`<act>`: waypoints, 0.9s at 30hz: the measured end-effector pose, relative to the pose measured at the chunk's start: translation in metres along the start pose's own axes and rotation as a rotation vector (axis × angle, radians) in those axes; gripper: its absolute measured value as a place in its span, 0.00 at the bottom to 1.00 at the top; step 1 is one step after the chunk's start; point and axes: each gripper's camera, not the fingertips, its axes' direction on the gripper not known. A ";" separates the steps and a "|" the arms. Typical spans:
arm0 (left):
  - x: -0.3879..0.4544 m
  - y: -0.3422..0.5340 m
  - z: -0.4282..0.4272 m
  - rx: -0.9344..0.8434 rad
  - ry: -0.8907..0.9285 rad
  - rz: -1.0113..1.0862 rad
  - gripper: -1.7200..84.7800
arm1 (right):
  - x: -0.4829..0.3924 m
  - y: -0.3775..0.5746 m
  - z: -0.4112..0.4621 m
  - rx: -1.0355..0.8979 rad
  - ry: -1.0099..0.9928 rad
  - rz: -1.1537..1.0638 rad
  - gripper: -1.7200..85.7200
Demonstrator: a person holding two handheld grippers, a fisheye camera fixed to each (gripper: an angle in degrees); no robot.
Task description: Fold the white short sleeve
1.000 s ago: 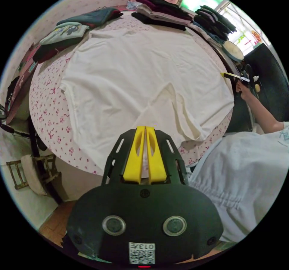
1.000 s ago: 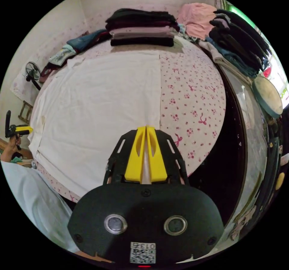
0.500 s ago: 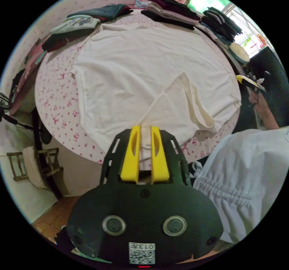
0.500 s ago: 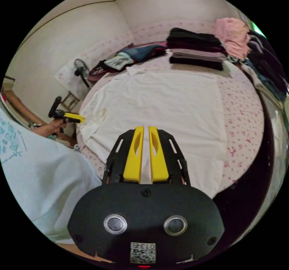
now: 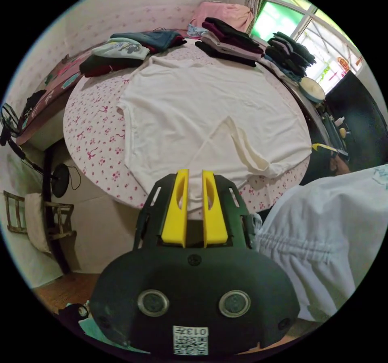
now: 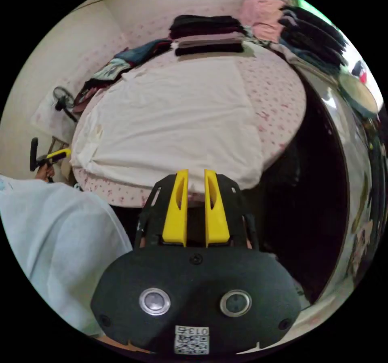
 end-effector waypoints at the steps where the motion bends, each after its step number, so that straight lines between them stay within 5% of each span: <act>1: 0.001 -0.001 0.001 0.011 0.012 0.003 0.11 | 0.010 0.005 -0.002 0.008 0.013 0.044 0.10; 4: 0.003 -0.010 0.010 0.007 0.042 0.005 0.11 | 0.062 0.037 -0.015 0.107 -0.007 0.324 0.12; 12: 0.022 -0.036 0.038 -0.082 0.039 0.127 0.13 | 0.165 0.111 0.023 0.317 -0.563 0.771 0.16; 22: 0.009 -0.017 0.046 -0.101 0.071 0.060 0.03 | 0.176 0.136 0.058 0.406 -0.792 0.794 0.07; 27: 0.006 -0.001 0.015 0.020 0.084 0.054 0.02 | 0.163 0.128 0.020 0.434 -0.650 0.641 0.05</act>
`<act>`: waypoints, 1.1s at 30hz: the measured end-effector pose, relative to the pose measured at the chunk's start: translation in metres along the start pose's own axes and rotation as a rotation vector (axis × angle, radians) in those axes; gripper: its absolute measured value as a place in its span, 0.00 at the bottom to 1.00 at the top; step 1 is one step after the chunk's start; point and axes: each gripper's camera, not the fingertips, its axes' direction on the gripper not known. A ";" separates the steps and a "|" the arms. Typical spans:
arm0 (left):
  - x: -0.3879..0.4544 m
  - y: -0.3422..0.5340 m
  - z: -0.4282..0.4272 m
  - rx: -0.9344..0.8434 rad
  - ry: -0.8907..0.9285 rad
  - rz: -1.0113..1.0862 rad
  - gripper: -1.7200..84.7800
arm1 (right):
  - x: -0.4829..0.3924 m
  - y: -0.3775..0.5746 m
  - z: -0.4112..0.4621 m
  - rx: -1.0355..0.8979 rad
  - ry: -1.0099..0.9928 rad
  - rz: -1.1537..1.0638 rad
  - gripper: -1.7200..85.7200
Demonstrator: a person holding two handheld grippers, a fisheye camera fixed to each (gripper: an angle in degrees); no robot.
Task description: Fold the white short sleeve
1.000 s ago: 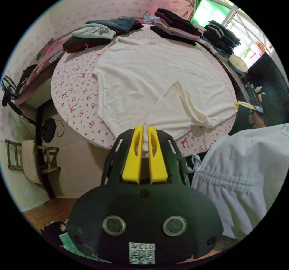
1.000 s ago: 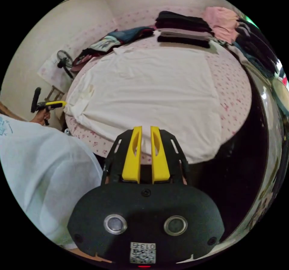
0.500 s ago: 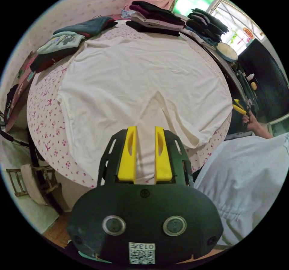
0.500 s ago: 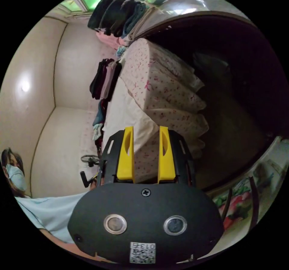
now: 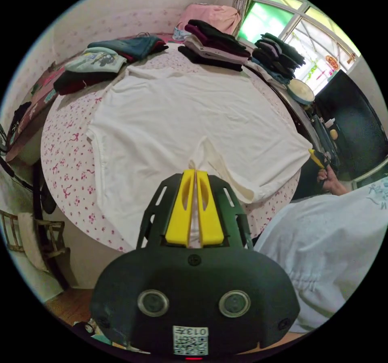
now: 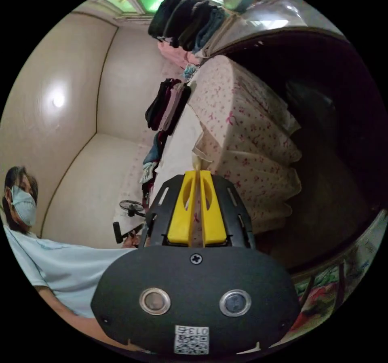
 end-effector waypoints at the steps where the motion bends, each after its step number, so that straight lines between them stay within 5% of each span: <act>1: 0.000 0.003 -0.009 0.031 -0.001 0.004 0.02 | -0.006 -0.002 -0.001 -0.007 0.012 -0.026 0.05; 12: -0.025 -0.034 -0.059 0.211 -0.077 0.069 0.02 | -0.103 -0.082 0.053 -0.107 0.152 -0.249 0.04; 21: -0.070 -0.077 -0.003 0.061 -0.148 -0.040 0.02 | -0.105 -0.119 0.119 -0.128 0.293 -0.096 0.10; 28: -0.104 -0.031 -0.020 0.032 -0.192 -0.201 0.04 | -0.133 -0.114 0.095 -0.038 0.375 -0.158 0.11; 33: -0.114 0.017 -0.044 0.026 -0.151 -0.259 0.09 | -0.149 -0.097 0.100 -0.156 0.577 -0.254 0.11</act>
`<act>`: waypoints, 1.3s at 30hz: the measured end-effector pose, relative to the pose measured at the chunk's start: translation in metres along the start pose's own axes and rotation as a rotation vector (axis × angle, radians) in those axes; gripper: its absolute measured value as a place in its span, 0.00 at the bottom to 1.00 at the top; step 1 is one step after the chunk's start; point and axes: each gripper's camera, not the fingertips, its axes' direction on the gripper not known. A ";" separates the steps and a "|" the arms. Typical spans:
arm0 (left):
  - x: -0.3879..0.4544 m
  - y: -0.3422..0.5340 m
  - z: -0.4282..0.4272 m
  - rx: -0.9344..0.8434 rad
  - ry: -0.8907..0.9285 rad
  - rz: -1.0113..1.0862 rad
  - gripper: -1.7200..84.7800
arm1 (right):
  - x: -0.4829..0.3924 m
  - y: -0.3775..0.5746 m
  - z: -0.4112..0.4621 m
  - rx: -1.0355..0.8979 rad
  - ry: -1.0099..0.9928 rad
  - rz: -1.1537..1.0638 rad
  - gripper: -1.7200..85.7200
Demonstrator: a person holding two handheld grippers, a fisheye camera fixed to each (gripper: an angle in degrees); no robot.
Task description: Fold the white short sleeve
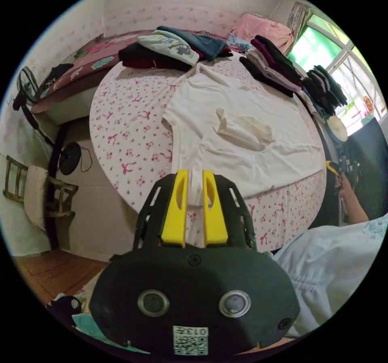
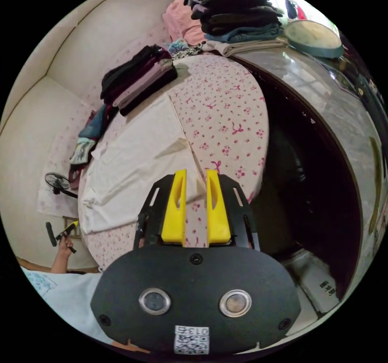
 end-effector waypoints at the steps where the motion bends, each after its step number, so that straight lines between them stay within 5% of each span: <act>1: -0.005 0.010 -0.004 -0.005 0.024 -0.016 0.10 | -0.003 0.002 0.000 -0.010 0.019 -0.011 0.11; 13: -0.014 0.019 0.015 -0.099 0.017 -0.096 0.17 | -0.048 0.015 -0.001 -0.105 0.085 -0.079 0.12; 25: -0.027 -0.011 0.021 -0.174 0.095 -0.222 0.04 | -0.077 0.011 -0.019 -0.137 0.174 -0.137 0.04; 39: -0.020 0.027 0.012 -0.226 0.084 -0.205 0.04 | -0.076 0.043 -0.067 -0.245 0.124 -0.170 0.07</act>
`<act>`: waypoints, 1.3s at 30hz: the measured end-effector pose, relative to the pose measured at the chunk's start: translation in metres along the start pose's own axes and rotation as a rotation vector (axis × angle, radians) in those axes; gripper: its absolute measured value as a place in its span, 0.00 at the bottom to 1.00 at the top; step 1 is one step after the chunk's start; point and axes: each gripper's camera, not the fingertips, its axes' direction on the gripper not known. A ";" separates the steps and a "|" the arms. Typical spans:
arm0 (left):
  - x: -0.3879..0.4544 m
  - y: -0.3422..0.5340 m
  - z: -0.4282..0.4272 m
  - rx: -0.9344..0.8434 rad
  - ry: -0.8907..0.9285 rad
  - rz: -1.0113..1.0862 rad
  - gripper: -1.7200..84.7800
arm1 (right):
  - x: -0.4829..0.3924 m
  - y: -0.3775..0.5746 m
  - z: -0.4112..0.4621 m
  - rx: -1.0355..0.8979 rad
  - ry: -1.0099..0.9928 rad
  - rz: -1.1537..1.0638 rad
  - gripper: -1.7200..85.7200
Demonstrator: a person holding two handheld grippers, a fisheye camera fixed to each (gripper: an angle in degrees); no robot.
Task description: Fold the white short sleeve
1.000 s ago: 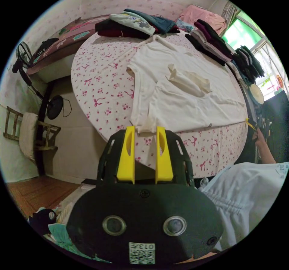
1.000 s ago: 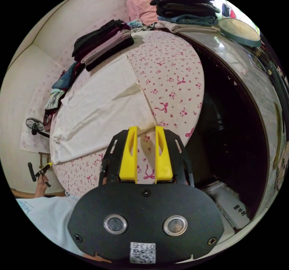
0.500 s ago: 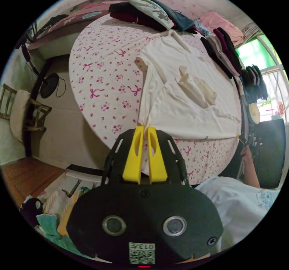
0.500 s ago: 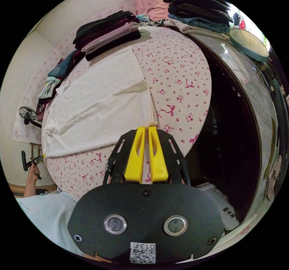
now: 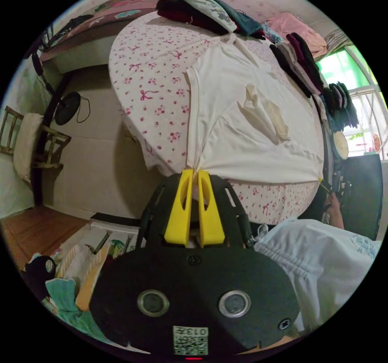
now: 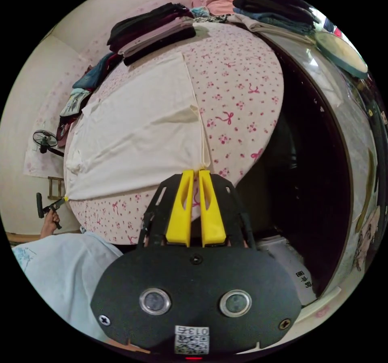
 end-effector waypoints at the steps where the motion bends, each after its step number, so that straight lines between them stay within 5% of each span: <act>1: -0.002 0.004 -0.002 0.019 0.024 -0.016 0.04 | 0.001 0.002 0.000 -0.001 -0.009 0.002 0.07; 9: 0.062 0.021 -0.055 0.294 -0.234 0.112 0.03 | -0.031 -0.004 -0.049 0.189 0.119 -0.157 0.07; 14: 0.146 -0.012 -0.016 0.196 -0.191 0.358 0.02 | -0.067 -0.037 -0.018 0.114 0.194 -0.280 0.04; 22: 0.176 -0.022 0.018 0.063 -0.306 0.427 0.02 | -0.042 -0.056 -0.038 0.106 0.323 -0.169 0.03; 31: 0.166 0.004 0.017 0.065 -0.309 0.377 0.02 | -0.013 0.015 -0.077 0.114 0.057 -0.081 0.10; 39: 0.162 0.006 0.027 0.032 -0.313 0.390 0.02 | -0.002 0.008 -0.068 0.071 -0.088 0.040 0.05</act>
